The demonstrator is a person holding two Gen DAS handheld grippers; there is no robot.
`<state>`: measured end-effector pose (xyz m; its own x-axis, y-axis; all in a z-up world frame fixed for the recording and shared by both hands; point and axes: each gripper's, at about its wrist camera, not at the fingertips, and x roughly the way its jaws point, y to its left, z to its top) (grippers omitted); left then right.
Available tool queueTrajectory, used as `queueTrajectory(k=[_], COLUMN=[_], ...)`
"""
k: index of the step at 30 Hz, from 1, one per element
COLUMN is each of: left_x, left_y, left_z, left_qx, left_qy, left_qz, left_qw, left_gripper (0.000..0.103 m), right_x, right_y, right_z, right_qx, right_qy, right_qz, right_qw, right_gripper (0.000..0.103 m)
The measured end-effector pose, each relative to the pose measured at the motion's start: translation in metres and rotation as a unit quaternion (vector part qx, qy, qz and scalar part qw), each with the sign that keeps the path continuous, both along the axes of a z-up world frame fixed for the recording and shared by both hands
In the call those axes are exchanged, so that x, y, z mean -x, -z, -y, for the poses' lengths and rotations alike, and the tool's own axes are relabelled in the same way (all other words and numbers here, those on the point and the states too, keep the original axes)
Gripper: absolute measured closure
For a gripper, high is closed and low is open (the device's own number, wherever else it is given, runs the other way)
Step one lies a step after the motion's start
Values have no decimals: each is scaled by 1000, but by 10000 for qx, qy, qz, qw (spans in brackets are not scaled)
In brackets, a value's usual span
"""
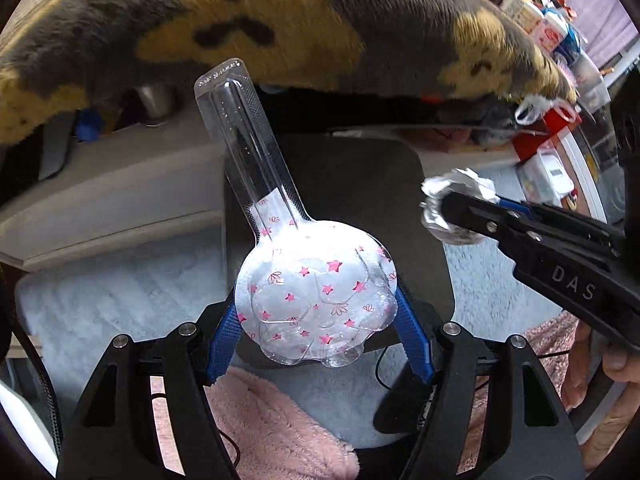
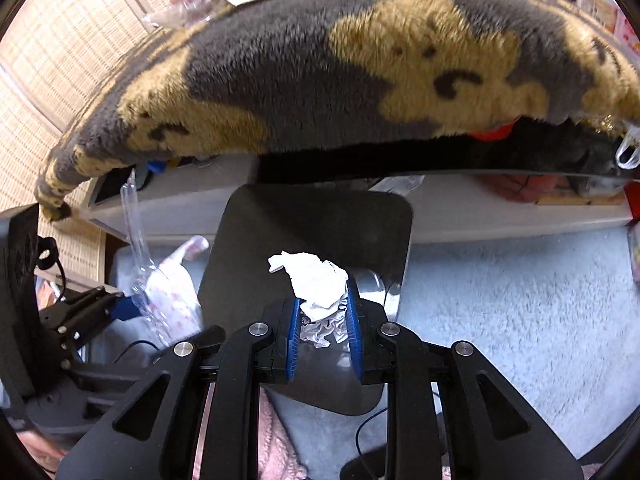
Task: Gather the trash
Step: 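Lower both tools over the black bin and open them to drop the trash, then grasp the clear plastic bag with the left tool while the right tool grasps a foil wrapper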
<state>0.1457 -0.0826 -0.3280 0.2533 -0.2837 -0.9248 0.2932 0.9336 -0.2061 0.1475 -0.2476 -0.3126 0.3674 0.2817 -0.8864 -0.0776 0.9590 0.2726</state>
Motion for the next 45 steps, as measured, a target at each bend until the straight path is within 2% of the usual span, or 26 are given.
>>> queueTrajectory(k=[4,5,6,7,8,10,12,14,17,19,26,31,38,42,45], left_x=[-1,-1,-2,-2,-4,-4,-4,-2,0,0,-4,-16,-53,-78,-96], left_y=[6,6,7,6,6,3,-2,-9,-21,-30,-69,-103,-145,-157,-159], left_z=[4,3,4,3,3,3,-1,-4,-12,-19,-49,-63,-81,-78,-75], left_qx=[-4,-16,-35,-55,-70,-105,-142,-169,-146,-99,159,236,349,162,171], left_qy=[66,62,49,29,16,-6,-34,-52,-98,-170,-477,-672,-1130,-1176,-1157], left_qz=[-72,-73,-64,-47,-29,5,63,138,196,234,533,930,1494,1763,1814], left_qw=[10000,10000,10000,10000,10000,9999,9999,9997,9997,9995,9973,9931,9817,9772,9764], left_gripper=[36,31,25,23,21,19,13,8,8,8,8,8,8,8,8], right_x=[-5,-6,-8,-9,-9,-12,-13,-12,-12,-11,-16,-35,-66,-88,-105], right_y=[5,6,6,6,4,2,-4,-11,-27,-43,-90,-114,-128,-129,-127], right_z=[-3,-2,-3,-3,-3,-2,-1,3,11,19,46,50,47,42,35], right_qx=[-78,-91,-104,-106,-102,-97,-74,0,184,293,236,209,96,77,76], right_qy=[-20,-11,4,15,27,47,75,156,321,464,823,930,925,840,750], right_qz=[-79,-91,-100,-103,-96,-78,-53,46,286,525,1093,1380,1648,1807,1870], right_qw=[9999,9999,9999,9999,9999,9999,9999,9999,9989,9971,9903,9858,9819,9799,9795], right_gripper=[79,76,71,60,54,53,46,28,8,4,3,4,3,3,6])
